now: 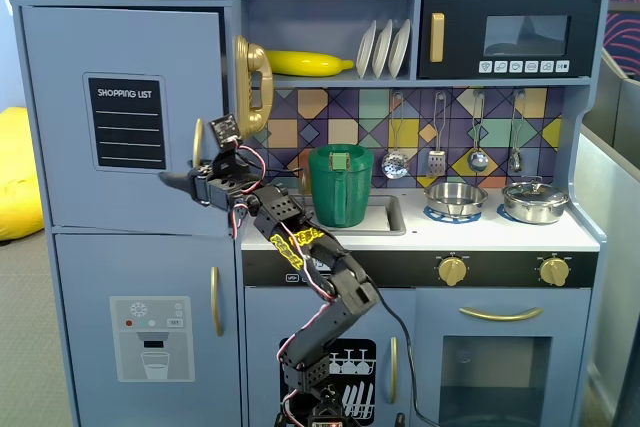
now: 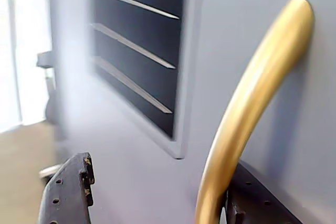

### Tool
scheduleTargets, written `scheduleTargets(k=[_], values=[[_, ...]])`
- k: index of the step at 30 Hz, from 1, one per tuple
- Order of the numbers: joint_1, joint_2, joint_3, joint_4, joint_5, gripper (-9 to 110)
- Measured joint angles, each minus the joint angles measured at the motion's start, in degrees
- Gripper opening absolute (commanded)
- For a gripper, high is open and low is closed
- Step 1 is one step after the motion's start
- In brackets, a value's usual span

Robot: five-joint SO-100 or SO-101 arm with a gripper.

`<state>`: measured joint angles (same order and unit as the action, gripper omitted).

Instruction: Open the left cabinet door

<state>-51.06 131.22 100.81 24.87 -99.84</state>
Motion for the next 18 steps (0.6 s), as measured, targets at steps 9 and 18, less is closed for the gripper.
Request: scheduleTargets(k=[9,18], values=[[-5.4,13.0,4.7,5.5,-0.4,20],[5.6,28.3,6.2,18.2,5.4,13]])
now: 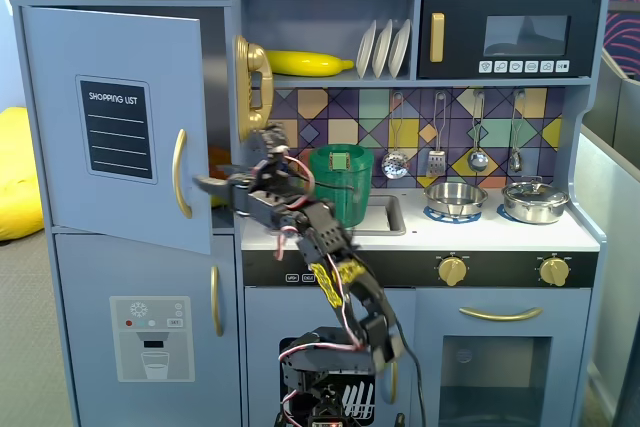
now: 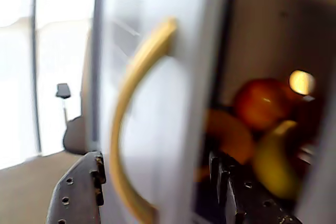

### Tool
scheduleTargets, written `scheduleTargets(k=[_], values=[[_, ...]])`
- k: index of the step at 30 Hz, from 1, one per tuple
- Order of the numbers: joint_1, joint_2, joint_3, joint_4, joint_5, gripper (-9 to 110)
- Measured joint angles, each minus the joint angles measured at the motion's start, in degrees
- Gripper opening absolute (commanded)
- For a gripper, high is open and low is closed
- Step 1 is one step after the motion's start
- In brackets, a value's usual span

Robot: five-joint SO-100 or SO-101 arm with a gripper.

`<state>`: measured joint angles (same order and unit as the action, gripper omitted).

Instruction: Open the left cabinet door

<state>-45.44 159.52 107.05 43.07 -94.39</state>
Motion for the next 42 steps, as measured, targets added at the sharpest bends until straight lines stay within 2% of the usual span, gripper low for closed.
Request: scheduleTargets(k=[2,5,10,22,42], values=[[6.2,1.7,0.6,1.7,3.5,12],[15.3,2.2,0.9,2.5,8.2,3],[18.5,0.3,1.6,1.9,7.1,0],[5.1,-13.1,3.7,-10.9,-0.7,0],[-22.8,-14.6,3.7,-10.9,-10.3,0]])
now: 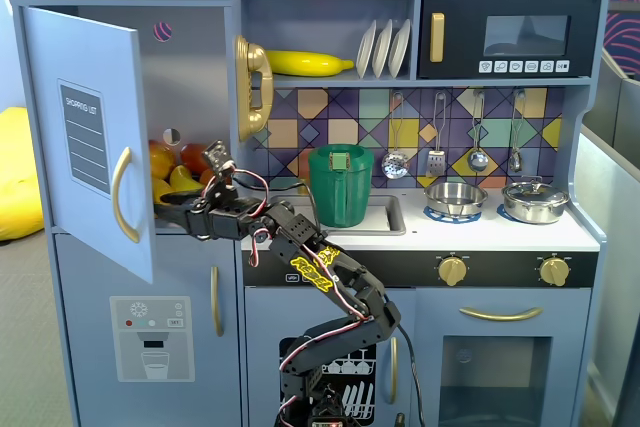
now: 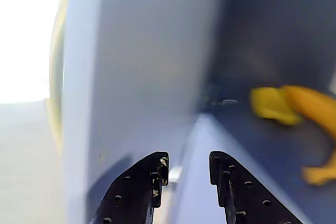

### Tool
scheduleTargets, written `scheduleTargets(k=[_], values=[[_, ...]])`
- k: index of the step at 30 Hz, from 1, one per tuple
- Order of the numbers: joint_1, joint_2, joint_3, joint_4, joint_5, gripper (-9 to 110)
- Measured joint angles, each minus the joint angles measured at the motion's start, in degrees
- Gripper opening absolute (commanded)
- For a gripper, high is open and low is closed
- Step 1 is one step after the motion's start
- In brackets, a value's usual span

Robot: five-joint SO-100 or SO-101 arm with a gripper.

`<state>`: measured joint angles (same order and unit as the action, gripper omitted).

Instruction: Open the left cabinet door

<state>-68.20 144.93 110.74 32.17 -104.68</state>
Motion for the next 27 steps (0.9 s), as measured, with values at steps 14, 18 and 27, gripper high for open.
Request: scheduleTargets(k=[14,18,27], values=[[12.7,3.6,5.8,2.9,2.3,0],[33.8,7.5,12.4,12.1,6.2,0],[67.1,20.0,36.3,29.0,11.5,0]])
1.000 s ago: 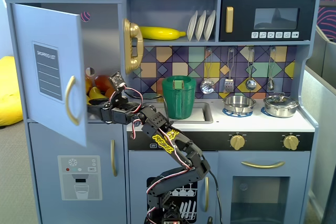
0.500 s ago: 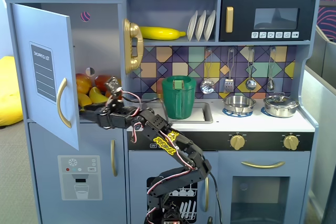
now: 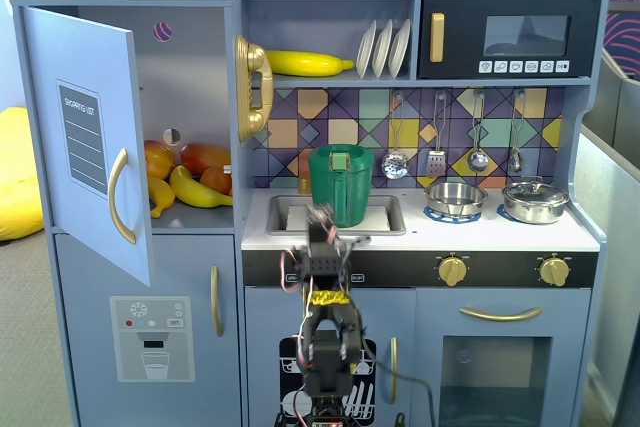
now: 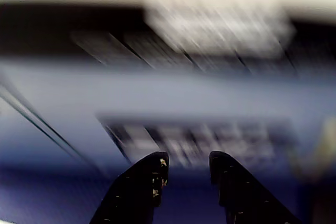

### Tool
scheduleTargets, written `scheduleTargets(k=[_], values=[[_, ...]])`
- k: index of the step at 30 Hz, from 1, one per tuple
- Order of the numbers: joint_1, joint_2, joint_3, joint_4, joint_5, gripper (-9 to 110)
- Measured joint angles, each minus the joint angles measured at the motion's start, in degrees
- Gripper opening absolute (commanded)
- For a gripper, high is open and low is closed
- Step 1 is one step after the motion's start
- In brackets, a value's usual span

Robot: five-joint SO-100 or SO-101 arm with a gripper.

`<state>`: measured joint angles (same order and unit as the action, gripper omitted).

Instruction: Open the left cabinet door

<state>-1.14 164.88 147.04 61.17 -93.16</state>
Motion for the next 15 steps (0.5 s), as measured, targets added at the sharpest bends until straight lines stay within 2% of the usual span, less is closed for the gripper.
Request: scheduleTargets(k=[7,15], values=[[6.1,13.1,19.4,4.4,4.7,0],[4.8,16.7,24.8,11.2,12.6,0]])
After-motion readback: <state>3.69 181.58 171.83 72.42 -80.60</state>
